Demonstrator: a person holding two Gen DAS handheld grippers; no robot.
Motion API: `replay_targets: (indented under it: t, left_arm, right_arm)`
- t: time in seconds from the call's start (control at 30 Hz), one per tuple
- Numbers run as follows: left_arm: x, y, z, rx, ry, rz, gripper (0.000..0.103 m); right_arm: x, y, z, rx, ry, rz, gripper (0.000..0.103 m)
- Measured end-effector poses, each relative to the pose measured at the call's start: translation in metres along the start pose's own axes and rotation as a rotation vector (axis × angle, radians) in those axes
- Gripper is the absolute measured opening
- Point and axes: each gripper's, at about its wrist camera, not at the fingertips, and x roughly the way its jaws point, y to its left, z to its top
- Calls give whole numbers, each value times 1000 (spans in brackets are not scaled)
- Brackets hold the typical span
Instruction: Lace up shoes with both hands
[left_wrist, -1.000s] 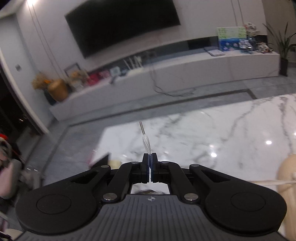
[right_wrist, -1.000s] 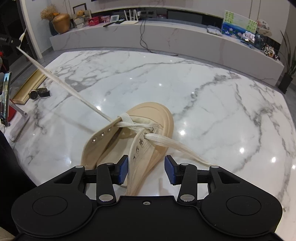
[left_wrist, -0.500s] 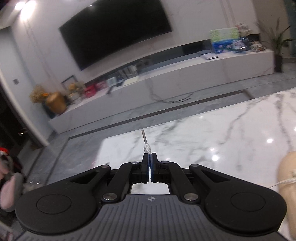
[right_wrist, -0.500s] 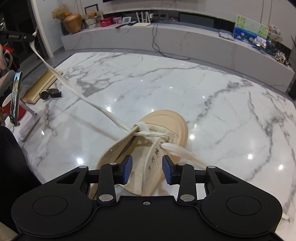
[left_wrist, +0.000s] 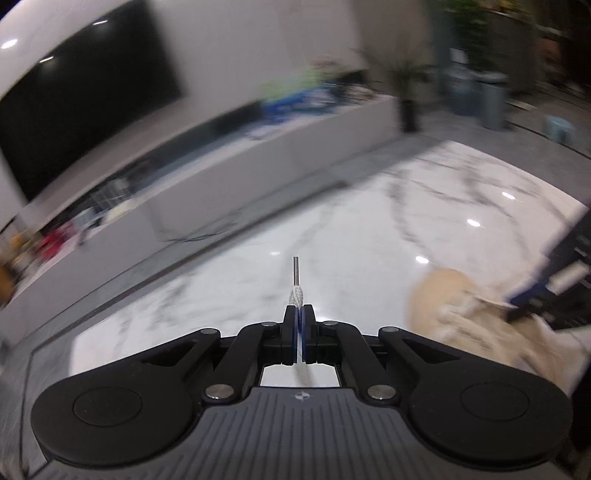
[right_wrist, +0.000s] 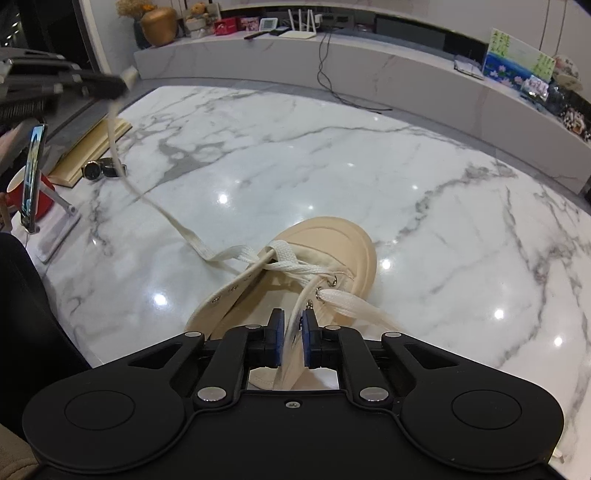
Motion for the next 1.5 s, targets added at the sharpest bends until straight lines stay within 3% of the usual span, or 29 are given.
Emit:
replay_targets:
  t: [0.27, 0.6, 0.83, 1.23, 1.37, 1.5]
  left_arm:
    - [27, -49, 8, 150, 45, -235, 1]
    - [49, -80, 14, 203, 91, -351, 1]
    - [60, -90, 10, 246, 135, -369, 1]
    - [67, -99, 14, 241, 136, -371, 3]
    - [71, -105, 16, 250, 141, -366, 14]
    - [74, -109, 18, 259, 144, -361, 15]
  right_arm:
    - [3, 2, 4, -22, 15, -1, 10]
    - [-2, -17, -4, 70, -7, 7, 3]
    - [-3, -25, -8, 98, -11, 16, 4]
    - [2, -25, -9, 104, -15, 22, 4]
    - [2, -27, -10, 110, -16, 27, 4]
    - [2, -28, -10, 113, -17, 30, 4]
